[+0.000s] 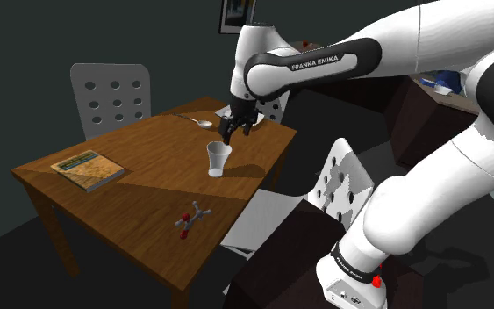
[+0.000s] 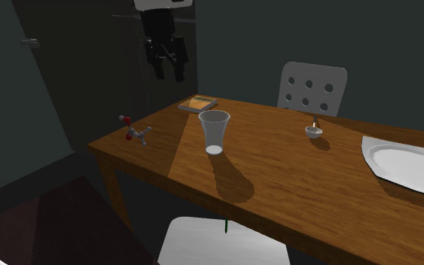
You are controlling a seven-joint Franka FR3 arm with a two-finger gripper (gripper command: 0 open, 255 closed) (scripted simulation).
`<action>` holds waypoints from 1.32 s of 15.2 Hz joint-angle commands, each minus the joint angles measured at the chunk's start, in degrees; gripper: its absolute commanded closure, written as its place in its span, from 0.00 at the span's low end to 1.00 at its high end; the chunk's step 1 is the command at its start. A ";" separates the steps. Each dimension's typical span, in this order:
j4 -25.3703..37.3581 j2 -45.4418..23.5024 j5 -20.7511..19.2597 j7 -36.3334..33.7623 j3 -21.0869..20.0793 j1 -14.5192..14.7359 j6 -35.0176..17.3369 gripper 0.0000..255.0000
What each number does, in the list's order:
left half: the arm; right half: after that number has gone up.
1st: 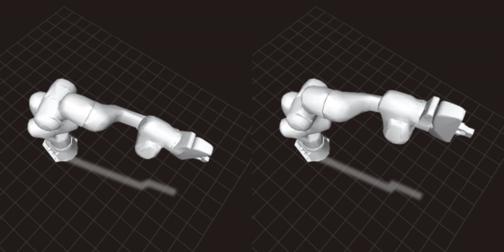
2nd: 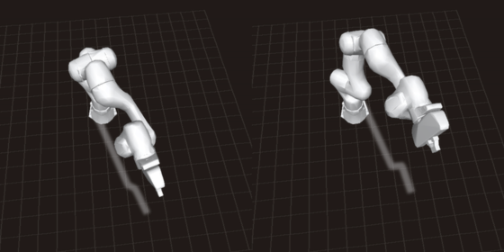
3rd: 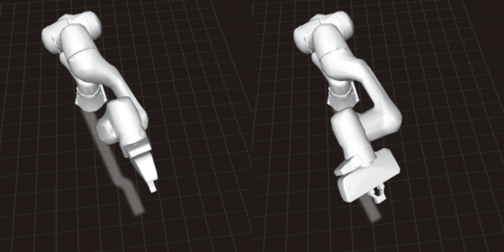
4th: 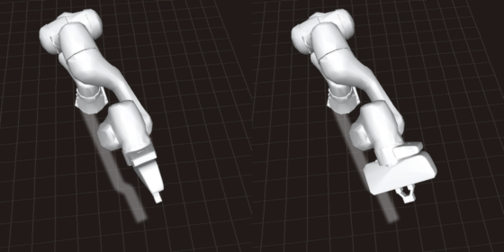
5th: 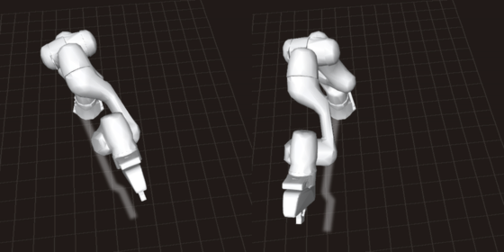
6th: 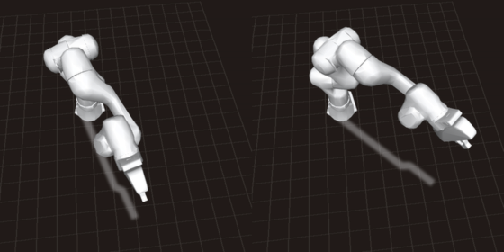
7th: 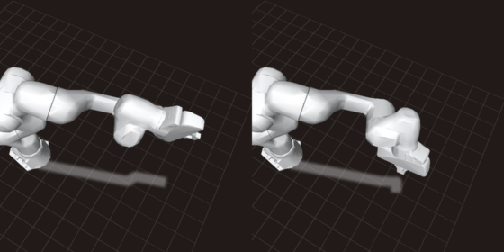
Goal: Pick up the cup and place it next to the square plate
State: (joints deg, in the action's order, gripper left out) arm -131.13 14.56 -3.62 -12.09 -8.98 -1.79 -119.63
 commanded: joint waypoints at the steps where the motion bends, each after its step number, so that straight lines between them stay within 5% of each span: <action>1: 2.27 -5.06 -2.78 -1.94 -0.84 -0.58 -2.23 0.00; 11: 16.44 -28.41 -18.41 -13.61 -1.29 0.53 -6.47 0.00; 20: 15.60 -32.47 -20.80 -15.11 -0.09 0.32 -11.15 0.00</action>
State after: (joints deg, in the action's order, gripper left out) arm -115.52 -17.54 -24.22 -27.00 -9.14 -1.49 -130.39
